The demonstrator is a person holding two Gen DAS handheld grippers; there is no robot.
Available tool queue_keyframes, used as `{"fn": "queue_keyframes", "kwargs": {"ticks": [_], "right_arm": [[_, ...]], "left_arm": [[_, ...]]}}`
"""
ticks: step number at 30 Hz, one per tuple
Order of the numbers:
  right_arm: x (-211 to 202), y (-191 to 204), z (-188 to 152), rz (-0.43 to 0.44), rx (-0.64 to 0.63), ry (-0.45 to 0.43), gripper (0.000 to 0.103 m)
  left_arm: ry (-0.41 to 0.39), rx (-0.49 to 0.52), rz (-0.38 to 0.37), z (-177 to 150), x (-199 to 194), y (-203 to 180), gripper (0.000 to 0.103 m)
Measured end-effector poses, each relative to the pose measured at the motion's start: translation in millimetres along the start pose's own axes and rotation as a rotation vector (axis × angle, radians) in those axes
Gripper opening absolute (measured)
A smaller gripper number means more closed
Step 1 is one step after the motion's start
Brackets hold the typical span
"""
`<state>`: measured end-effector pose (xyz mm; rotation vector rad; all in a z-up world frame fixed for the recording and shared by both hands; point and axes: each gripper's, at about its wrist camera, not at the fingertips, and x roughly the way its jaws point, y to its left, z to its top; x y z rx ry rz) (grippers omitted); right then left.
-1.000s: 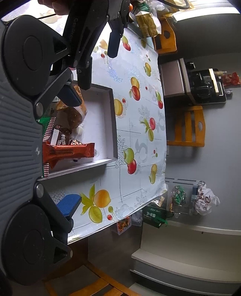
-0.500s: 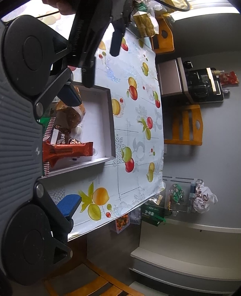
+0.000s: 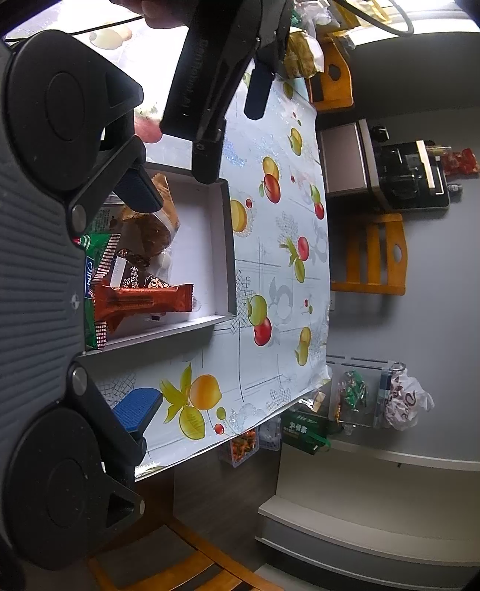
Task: Organize snacks
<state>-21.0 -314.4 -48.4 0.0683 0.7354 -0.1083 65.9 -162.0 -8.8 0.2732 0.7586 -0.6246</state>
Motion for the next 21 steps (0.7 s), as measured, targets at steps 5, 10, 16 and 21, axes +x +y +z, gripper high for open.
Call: {"fn": "queue_keyframes", "kwargs": {"ticks": [5, 10, 16, 21], "right_arm": [[-1, -1, -2, 0.005, 0.000, 0.001, 0.102], [-2, -2, -3, 0.007, -0.002, 0.000, 0.102], [-2, -4, -4, 0.007, 0.001, -0.001, 0.102], [-1, -5, -6, 0.014, -0.003, 0.003, 0.102]], "left_arm": [[-0.010, 0.013, 0.000, 4, 0, -4, 0.098], [-0.011, 0.023, -0.004, 6, 1, -9, 0.098], [-0.037, 0.019, -0.007, 5, -2, -13, 0.102], [-0.035, 0.021, -0.009, 5, -2, -15, 0.102]]}}
